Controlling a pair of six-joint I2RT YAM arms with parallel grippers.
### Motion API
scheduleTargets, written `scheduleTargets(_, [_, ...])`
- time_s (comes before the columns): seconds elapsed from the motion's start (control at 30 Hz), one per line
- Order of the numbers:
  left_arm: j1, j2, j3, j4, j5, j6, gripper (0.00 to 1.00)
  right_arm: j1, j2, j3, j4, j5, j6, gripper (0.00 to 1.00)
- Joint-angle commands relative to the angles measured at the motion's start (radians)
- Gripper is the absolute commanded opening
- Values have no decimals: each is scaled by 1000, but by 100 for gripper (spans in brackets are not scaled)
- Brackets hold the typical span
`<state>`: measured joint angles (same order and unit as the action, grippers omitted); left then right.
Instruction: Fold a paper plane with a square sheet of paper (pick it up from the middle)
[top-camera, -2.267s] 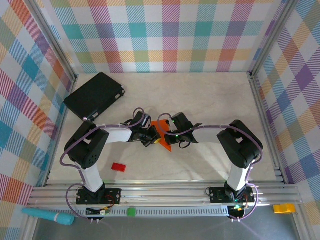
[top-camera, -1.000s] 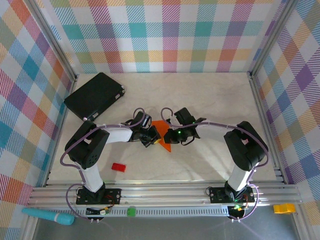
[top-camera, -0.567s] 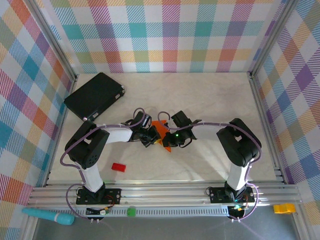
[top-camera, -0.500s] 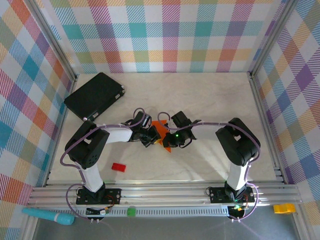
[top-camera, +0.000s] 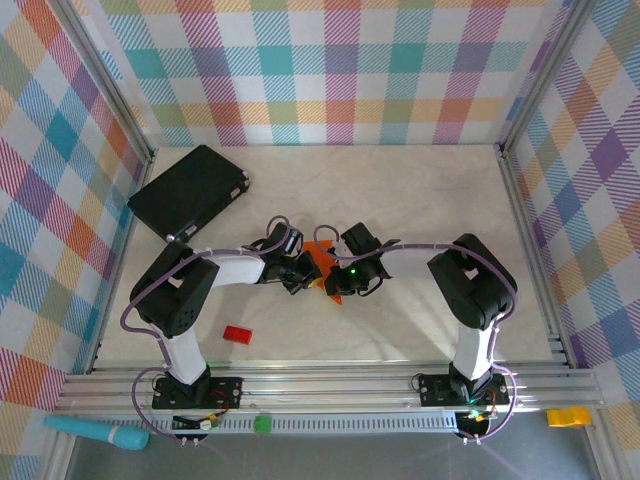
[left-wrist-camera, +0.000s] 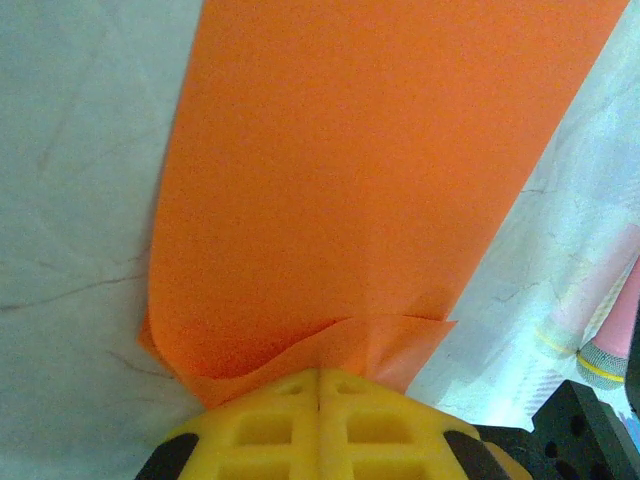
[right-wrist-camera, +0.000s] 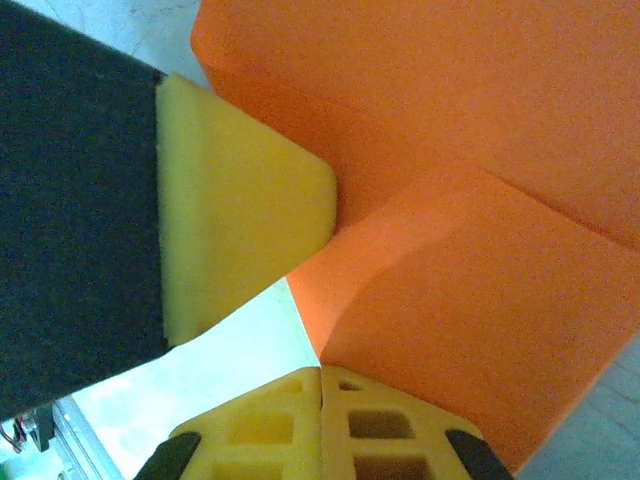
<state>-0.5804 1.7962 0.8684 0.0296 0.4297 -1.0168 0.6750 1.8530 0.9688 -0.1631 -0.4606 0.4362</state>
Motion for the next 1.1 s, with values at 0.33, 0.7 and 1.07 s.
scheduleTargets(0.33, [2,75,-49,-128,-103,43,0,3,-136,-169,-111,50,-21,1])
scheduleTargets(0.7, [1,71,-25,-91,-65,43,0,2,-293,-157,-56,50,71,7])
scheduleTargets(1.07, [1,55,-14,-78,-48,41,0,3,-118,-28,-54,84,93,1])
